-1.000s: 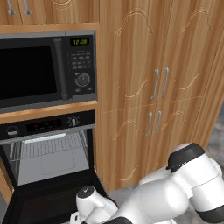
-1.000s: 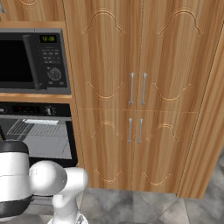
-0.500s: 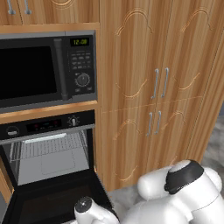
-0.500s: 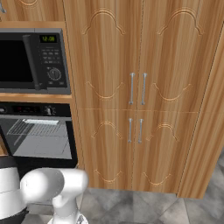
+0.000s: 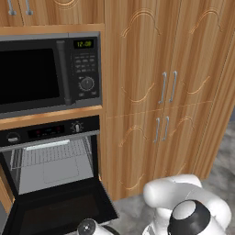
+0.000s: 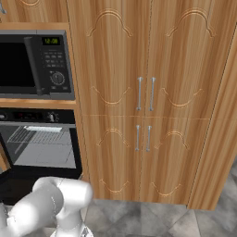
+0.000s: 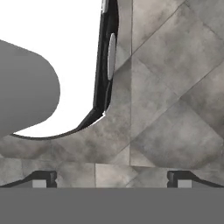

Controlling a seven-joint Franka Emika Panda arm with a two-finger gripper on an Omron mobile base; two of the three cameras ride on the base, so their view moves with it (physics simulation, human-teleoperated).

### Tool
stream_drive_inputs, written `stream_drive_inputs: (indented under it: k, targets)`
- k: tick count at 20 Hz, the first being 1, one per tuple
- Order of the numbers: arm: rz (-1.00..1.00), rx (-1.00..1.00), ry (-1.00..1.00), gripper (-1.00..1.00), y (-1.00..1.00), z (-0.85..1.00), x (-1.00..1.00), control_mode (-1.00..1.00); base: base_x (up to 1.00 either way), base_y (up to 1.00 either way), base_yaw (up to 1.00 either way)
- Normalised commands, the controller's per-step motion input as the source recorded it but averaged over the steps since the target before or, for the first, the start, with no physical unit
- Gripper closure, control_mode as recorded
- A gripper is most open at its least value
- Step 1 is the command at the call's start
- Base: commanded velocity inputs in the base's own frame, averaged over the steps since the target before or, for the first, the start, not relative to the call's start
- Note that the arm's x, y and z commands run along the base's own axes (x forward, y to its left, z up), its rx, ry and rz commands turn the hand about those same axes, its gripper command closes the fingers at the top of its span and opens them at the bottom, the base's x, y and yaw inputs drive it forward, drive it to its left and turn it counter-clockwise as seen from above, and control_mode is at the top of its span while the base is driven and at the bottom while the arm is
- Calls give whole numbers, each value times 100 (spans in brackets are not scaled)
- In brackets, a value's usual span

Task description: Take the baked cake out of the oven and place it on the plate for cooling. Then close the oven door.

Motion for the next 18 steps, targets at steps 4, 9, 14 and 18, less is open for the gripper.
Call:
stream_drive_inputs:
  k: [4, 9, 14, 18]
  targets:
    - [0, 0, -15, -100, 16, -36, 18, -100, 0, 0, 0]
    - [0, 0, -14, -100, 16, -26, 30, -100, 0, 0, 0]
    - [0, 0, -13, -100, 9, -37, 14, -100, 0, 0, 0]
    - [0, 2, -13, -100, 9, -36, 24, -100, 0, 0, 0]
